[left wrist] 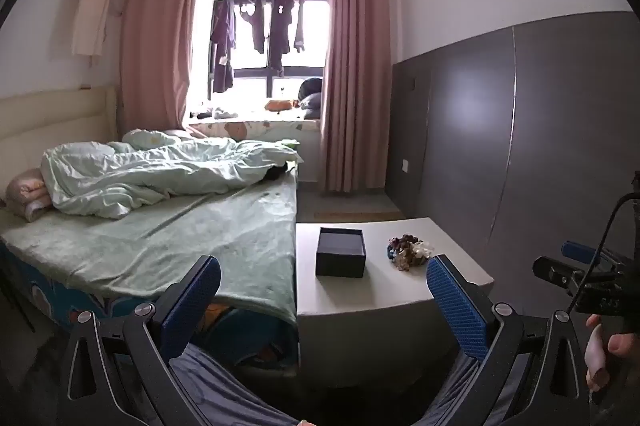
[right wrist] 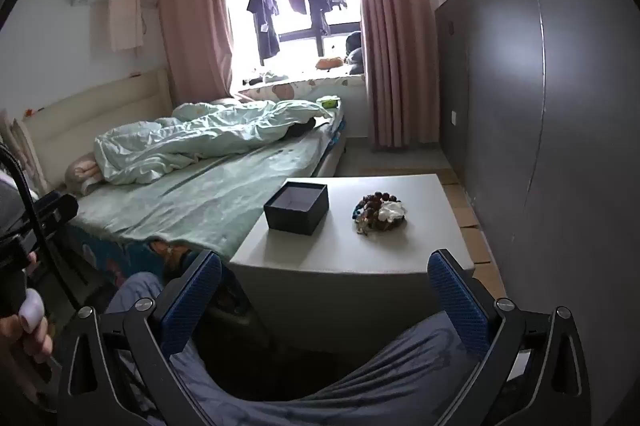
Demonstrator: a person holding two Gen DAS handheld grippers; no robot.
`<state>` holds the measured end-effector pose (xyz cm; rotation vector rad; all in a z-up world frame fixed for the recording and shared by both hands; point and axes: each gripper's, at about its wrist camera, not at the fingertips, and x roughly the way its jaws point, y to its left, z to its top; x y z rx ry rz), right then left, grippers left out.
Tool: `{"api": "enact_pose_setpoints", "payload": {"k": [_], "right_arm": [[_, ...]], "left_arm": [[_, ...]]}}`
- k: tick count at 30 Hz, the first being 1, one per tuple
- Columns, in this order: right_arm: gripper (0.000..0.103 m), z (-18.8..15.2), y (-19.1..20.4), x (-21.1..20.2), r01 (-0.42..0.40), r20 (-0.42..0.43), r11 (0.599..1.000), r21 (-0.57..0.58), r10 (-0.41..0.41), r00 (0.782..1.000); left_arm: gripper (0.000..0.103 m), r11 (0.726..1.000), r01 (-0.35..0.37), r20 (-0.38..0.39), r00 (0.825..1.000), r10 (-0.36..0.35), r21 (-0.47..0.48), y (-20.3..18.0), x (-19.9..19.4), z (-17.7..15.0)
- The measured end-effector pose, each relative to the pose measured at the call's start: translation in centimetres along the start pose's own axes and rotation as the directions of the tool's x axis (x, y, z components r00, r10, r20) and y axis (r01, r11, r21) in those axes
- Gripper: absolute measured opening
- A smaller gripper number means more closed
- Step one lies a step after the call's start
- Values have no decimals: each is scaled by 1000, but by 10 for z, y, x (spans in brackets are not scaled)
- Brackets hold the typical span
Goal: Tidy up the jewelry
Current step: 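Move both tools toward the jewelry pile on the white table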
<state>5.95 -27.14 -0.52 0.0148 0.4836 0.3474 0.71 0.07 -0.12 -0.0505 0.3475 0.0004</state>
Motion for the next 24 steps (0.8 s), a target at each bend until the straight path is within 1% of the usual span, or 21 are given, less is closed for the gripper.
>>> {"api": "enact_pose_setpoints", "payload": {"k": [2, 3, 4, 5, 6, 8, 11, 15, 24], "right_arm": [[103, 0, 3, 2, -8, -2, 1000, 6, 8, 1000], [103, 0, 6, 3, -9, -7, 1000, 7, 9, 1000], [103, 1, -1, 3, -31, 5, 998, 58, 31, 999], [103, 1, -1, 3, -31, 4, 998, 55, 31, 1000], [103, 1, -1, 3, -28, 10, 998, 55, 28, 1000], [103, 1, 1, 4, -21, 8, 999, 43, 20, 1000], [103, 1, -3, 0, 10, 3, 1000, 27, -10, 1000], [103, 0, 7, 6, 44, -9, 999, 17, -44, 999], [103, 6, 1, -3, 74, -2, 997, 34, -74, 997]], "left_arm": [[103, 1000, 8, 36, 999, -7, -14, 4, -8, 2], [103, 1000, -4, 51, 999, 4, 4, -2, -11, 0], [103, 1000, -9, 60, 998, 8, 13, -4, -16, 0], [103, 1000, -13, 49, 999, 12, 23, -6, -13, -2], [103, 1000, -15, 34, 999, 14, 20, -9, -10, 4], [103, 1000, 0, 36, 999, 0, -3, -1, -10, 0], [103, 1000, 0, 31, 1000, 0, -1, -3, -9, 1], [103, 1000, 6, 28, 1000, -6, 4, -4, -11, 2], [103, 1000, 16, 28, 999, -17, 13, -5, -10, 4]]}}
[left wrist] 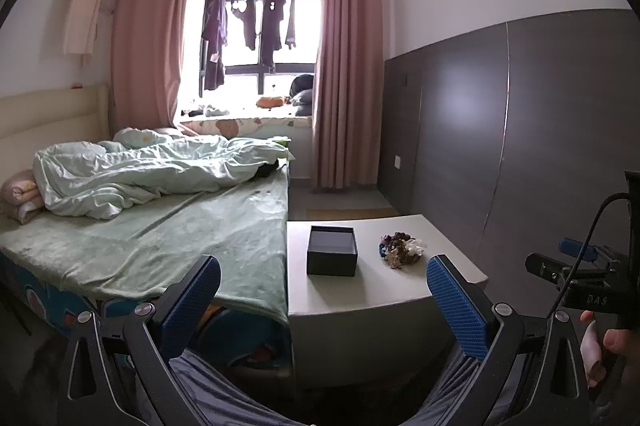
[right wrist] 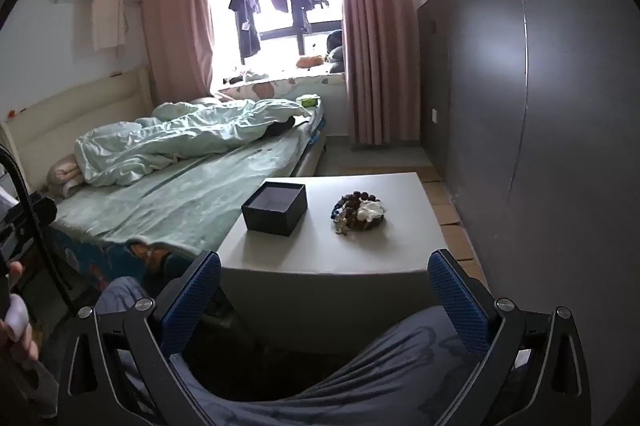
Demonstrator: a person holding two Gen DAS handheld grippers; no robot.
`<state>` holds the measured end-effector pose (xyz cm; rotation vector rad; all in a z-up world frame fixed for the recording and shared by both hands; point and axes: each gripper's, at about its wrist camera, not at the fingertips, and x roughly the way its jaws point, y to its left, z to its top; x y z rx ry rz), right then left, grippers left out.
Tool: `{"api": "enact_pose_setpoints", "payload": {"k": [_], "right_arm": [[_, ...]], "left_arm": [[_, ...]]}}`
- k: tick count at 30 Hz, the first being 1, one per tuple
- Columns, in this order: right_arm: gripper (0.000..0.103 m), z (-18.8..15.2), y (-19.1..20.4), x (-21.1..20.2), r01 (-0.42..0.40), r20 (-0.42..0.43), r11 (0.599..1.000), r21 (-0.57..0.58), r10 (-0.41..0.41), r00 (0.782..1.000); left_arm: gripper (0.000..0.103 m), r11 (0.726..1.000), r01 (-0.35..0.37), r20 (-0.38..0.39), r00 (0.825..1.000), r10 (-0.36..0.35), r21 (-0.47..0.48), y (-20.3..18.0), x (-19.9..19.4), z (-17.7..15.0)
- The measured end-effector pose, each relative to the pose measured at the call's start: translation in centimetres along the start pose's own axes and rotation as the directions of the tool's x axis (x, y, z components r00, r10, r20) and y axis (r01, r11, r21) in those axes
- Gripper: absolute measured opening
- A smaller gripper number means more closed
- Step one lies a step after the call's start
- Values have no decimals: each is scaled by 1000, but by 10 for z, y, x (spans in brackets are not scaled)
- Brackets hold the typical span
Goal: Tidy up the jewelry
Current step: 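Move both tools toward the jewelry pile on the white table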
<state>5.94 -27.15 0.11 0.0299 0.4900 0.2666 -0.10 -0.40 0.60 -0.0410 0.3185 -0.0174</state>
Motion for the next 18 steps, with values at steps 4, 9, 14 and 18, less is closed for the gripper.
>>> {"api": "enact_pose_setpoints", "payload": {"k": [4, 9, 14, 18], "right_arm": [[103, 0, 2, 3, 3, -1, 1000, -2, -3, 1000], [103, 2, 4, 3, 13, 3, 1000, -1, -13, 1000], [103, 3, 3, 4, 26, 6, 1000, 6, -26, 1000], [103, 2, 0, 4, 43, 12, 999, 21, -43, 999]], "left_arm": [[103, 1000, 9, -2, 1000, -9, -5, 3, 2, -1], [103, 1000, 21, -3, 1000, -21, 7, 2, 2, 1], [103, 999, 38, 1, 999, -38, 2, 5, 3, 0], [103, 998, 60, -4, 998, -60, -8, 5, 8, 0]]}}
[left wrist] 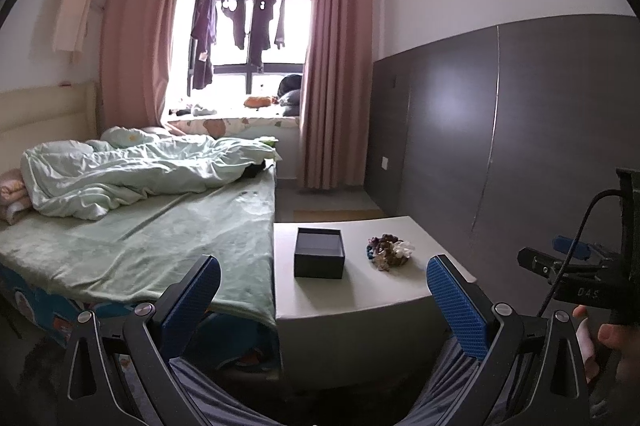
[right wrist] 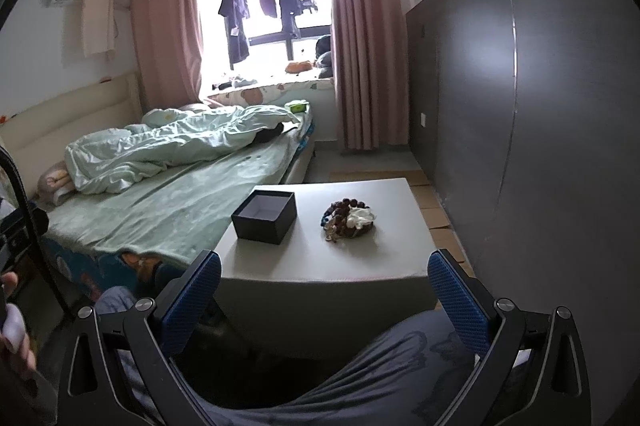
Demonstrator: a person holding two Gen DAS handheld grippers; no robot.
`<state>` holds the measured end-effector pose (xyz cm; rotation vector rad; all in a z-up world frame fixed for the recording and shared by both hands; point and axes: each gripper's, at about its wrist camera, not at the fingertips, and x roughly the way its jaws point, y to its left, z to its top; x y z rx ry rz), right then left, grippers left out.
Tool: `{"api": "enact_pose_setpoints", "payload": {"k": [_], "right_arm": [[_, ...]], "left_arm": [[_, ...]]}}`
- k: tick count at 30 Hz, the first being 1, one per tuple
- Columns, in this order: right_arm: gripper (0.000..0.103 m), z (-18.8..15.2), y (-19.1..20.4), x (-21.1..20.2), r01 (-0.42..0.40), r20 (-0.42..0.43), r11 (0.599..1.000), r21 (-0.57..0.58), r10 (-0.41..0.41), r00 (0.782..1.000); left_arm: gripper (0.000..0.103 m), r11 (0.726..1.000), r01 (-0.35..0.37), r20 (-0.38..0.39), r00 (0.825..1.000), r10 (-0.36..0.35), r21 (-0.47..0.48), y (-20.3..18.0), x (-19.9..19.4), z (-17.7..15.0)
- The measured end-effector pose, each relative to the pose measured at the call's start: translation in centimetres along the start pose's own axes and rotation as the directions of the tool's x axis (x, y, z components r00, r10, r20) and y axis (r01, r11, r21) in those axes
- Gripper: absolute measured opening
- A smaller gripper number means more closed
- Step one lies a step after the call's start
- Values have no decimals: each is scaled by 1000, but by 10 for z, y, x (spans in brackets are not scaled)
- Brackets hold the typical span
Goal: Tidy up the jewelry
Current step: 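Move both tools toward the jewelry pile on the white table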
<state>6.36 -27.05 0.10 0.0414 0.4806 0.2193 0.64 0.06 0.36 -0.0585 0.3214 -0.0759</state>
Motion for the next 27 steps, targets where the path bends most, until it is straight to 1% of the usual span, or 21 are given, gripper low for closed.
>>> {"api": "enact_pose_setpoints", "payload": {"k": [6, 13, 21, 27], "right_arm": [[103, 1, -5, -2, 13, 4, 1000, 7, -13, 1000], [103, 5, -8, -6, 23, 21, 1000, 9, -24, 999], [103, 5, -17, -9, 13, 30, 999, 38, -15, 999], [103, 6, -17, -11, 12, 36, 999, 39, -14, 999]], "left_arm": [[103, 1000, 17, -19, 1000, -17, -5, -7, 10, 4], [103, 1000, 19, -23, 1000, -19, 7, -14, 11, 11], [103, 1000, 17, -22, 1000, -17, -2, -11, 10, 11], [103, 1000, 17, -30, 999, -17, 0, -9, 8, 9]]}}
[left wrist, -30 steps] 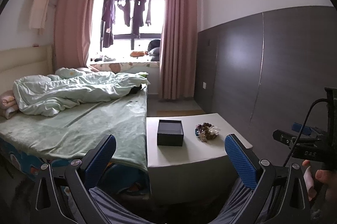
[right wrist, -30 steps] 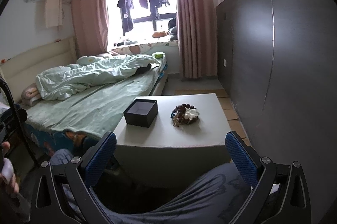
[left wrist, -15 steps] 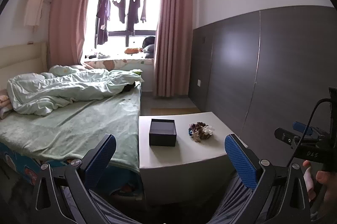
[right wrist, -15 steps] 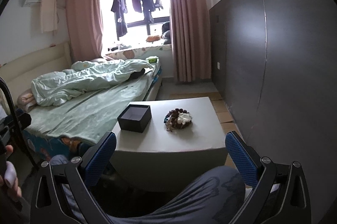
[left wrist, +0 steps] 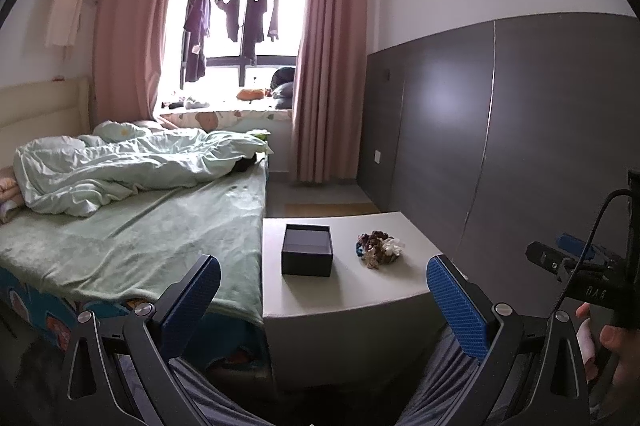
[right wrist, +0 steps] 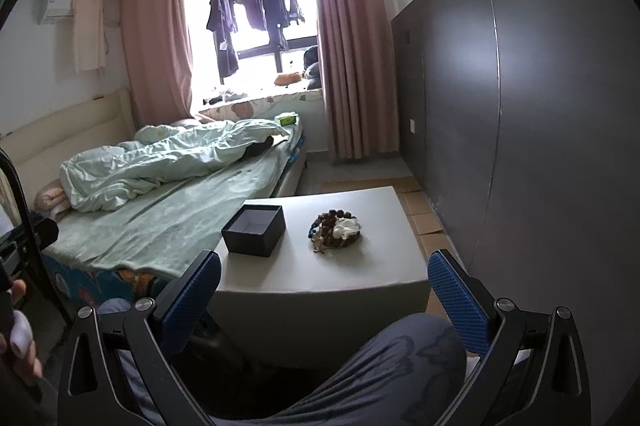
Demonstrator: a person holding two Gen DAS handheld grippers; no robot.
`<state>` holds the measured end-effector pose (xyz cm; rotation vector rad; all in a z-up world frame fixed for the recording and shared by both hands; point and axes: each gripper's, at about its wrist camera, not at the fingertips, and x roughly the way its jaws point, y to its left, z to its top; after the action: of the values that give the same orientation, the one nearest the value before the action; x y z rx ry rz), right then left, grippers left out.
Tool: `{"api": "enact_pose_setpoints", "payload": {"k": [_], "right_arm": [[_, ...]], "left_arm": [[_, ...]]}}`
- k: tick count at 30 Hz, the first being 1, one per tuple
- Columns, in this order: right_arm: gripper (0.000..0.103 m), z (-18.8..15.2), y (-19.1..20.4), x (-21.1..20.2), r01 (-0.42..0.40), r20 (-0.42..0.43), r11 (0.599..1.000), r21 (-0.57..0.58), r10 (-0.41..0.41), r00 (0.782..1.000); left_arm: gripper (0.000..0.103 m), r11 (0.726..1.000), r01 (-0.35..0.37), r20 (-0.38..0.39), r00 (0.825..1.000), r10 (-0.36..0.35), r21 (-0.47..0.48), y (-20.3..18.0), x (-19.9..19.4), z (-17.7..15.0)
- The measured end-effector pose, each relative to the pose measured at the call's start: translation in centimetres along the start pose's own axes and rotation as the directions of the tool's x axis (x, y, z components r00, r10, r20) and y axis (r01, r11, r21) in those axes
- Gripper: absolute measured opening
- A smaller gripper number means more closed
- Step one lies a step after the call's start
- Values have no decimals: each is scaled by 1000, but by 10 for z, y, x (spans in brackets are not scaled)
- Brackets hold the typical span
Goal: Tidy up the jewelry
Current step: 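Move both tools toward the jewelry pile on the white table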
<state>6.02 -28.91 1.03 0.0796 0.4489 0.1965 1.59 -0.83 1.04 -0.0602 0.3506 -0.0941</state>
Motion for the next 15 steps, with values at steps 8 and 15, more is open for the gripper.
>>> {"api": "enact_pose_setpoints", "payload": {"k": [8, 15], "right_arm": [[103, 2, 1, 6, 4, -8, 1000, 3, -4, 1000], [103, 2, 4, 15, -4, -5, 1000, -11, 4, 1000]], "left_arm": [[103, 1000, 8, -10, 1000, -9, -10, 9, 6, 1], [103, 999, 29, -13, 999, -29, -20, 8, 22, 1]]}}
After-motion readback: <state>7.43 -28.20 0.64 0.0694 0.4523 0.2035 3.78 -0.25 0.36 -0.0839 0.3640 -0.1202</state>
